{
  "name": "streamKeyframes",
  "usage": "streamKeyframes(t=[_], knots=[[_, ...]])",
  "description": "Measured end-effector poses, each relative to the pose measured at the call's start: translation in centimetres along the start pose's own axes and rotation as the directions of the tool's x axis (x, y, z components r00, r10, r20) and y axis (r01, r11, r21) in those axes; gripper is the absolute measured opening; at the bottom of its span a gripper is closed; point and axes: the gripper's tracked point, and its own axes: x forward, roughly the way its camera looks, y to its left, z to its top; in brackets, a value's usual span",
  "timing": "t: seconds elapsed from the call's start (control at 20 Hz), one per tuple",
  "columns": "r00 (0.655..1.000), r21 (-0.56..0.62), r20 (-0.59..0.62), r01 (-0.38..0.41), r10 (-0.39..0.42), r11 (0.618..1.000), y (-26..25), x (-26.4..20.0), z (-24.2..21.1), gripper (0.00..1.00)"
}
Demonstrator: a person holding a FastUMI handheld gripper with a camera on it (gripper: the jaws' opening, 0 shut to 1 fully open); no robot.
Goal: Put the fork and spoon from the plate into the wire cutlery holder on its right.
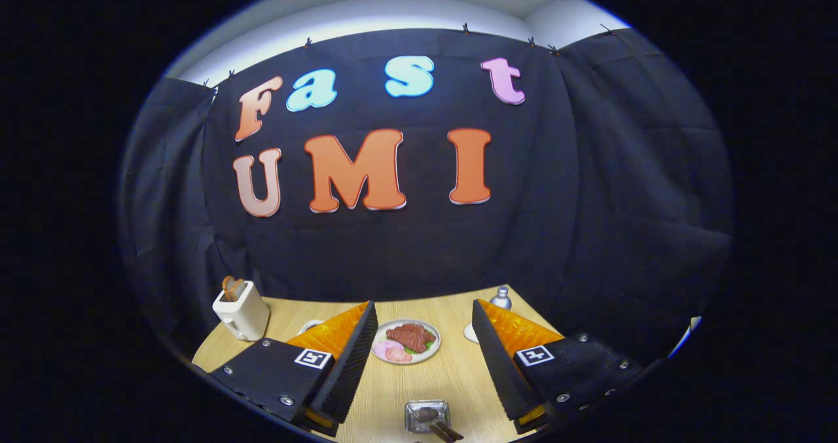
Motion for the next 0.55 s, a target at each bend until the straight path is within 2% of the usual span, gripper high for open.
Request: streamKeyframes(t=[0.05, 0.25, 0.4, 0.55], knots=[[0.999, -0.011, 0.054, -0.005, 0.006, 1.0, -0.2, 1.0, 1.0, 0.88], [0.972, -0.068, 0.234, -0.007, 0.023, 0.998, 1.1, 0.2, 5.6, 0.93], [0.95, -0.073, 0.308, -0.02, 0.042, 0.997, 1.9, -0.3, 7.2, 0.95], [0.913, -0.088, 0.4, -0.044, 0.076, 0.995, 2.8, -1.5, 8.9, 0.95]])
